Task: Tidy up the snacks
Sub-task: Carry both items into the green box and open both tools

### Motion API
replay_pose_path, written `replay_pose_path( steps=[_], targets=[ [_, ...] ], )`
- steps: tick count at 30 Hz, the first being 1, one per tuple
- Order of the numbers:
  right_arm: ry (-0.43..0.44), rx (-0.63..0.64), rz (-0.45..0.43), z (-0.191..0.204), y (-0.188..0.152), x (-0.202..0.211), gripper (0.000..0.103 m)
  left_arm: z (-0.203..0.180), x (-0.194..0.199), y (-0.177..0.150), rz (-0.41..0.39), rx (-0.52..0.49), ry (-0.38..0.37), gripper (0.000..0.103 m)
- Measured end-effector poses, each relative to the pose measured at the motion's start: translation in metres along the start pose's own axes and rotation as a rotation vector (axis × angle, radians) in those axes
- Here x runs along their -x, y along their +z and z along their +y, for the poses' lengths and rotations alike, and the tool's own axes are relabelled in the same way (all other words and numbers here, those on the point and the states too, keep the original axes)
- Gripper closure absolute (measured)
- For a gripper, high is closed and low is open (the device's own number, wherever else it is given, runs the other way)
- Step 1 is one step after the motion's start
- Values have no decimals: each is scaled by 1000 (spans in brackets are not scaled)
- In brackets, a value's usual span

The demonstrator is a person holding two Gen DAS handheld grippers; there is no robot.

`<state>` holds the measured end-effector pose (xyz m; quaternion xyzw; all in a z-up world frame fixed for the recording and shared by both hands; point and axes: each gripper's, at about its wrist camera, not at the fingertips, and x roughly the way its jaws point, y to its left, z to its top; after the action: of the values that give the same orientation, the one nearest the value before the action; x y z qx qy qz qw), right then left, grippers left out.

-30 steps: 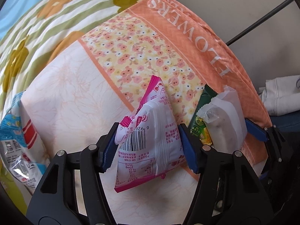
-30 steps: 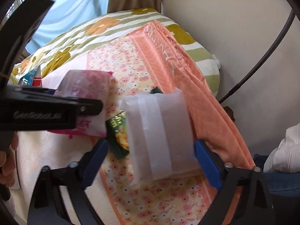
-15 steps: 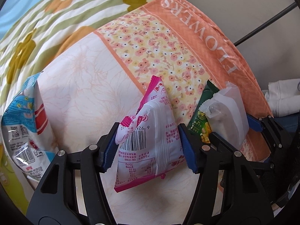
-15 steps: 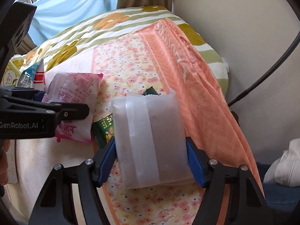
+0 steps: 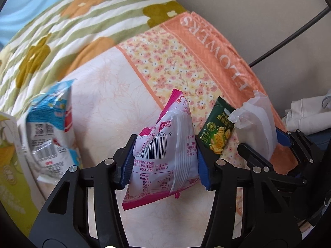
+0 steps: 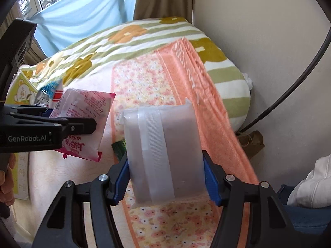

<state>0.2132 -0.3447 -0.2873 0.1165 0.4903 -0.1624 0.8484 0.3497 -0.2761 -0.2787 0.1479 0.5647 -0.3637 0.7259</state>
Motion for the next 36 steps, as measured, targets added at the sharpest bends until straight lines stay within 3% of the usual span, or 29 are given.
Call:
replay_pose_path(
  steps=[9, 18, 28, 36],
  targets=[
    [61, 42, -55, 6, 17, 49, 44, -1, 85, -7, -157, 68, 28, 55],
    [181, 211, -132, 49, 40, 98, 44, 33, 167, -43, -280, 241, 50, 55],
    [360, 347, -201, 155, 52, 129, 44, 122, 259, -117, -425, 398, 152, 55],
    [455, 365, -196, 249, 45, 135, 44, 218, 292, -176, -411, 462, 217, 55]
  ],
)
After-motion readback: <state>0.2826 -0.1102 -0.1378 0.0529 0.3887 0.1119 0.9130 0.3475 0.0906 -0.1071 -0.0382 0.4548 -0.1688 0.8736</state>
